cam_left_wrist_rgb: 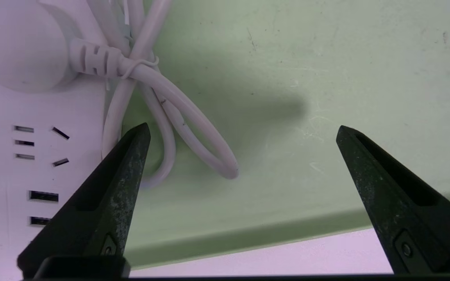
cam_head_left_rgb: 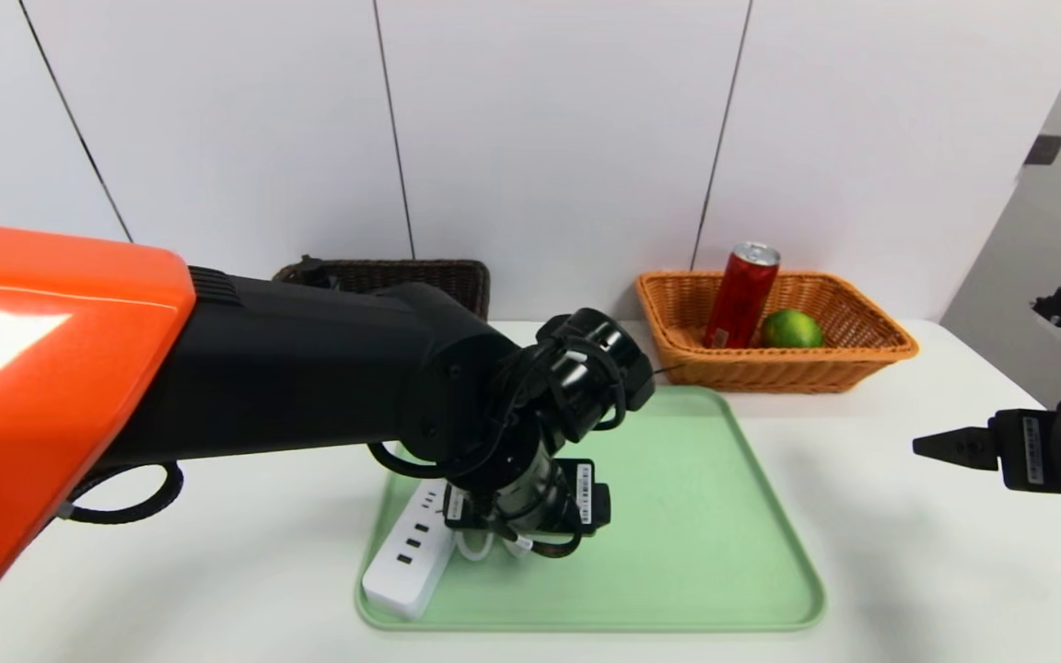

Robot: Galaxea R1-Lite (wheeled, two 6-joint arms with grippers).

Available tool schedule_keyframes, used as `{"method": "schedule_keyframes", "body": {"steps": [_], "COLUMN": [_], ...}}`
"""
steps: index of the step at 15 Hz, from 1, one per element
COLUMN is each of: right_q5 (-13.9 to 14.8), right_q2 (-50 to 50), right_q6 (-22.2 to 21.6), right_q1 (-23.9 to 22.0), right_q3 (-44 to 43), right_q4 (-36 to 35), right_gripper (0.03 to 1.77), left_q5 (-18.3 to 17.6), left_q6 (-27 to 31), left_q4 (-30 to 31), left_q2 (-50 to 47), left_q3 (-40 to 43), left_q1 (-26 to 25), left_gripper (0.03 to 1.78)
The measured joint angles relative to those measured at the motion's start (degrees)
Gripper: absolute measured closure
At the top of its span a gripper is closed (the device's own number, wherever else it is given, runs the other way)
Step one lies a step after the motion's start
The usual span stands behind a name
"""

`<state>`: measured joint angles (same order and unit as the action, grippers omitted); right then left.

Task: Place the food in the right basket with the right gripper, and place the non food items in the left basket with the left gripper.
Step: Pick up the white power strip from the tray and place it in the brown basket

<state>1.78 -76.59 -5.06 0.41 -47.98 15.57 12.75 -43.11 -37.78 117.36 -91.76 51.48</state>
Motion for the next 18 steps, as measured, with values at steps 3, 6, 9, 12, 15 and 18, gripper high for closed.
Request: {"method": "schedule_keyframes", "body": {"steps": [3, 6, 9, 12, 15, 18], "right_q5": [0.1, 0.1, 0.1, 0.1, 0.1, 0.1], "right_q2": [0.0, 0.0, 0.0, 0.0, 0.0, 0.0], "right_q6": [0.0, 0.1, 0.1, 0.2, 0.1, 0.1], "right_q1": [0.0, 0.0, 0.0, 0.0, 0.0, 0.0], "right_q3": [0.0, 0.0, -0.1, -0.1, 0.0, 0.0], "right_q4": [0.0, 0.0, -0.1, 0.0, 0.0, 0.0], "right_gripper": [0.10, 0.10, 0.10, 0.10, 0.10, 0.10], "left_q5": [0.0, 0.0, 0.0, 0.0, 0.0, 0.0], "left_q6": [0.0, 0.0, 0.0, 0.1, 0.1, 0.1], "left_q4": [0.0, 0.1, 0.1, 0.1, 0.1, 0.1], "left_q2": [0.4, 0.8, 1.0, 1.1, 1.3, 1.4], "left_q3": [0.0, -0.1, -0.1, -0.1, 0.0, 0.0], "left_q1": [0.1, 0.1, 0.1, 0.1, 0.1, 0.1], "left_gripper": [0.12, 0.12, 0.12, 0.12, 0.12, 0.12]}}
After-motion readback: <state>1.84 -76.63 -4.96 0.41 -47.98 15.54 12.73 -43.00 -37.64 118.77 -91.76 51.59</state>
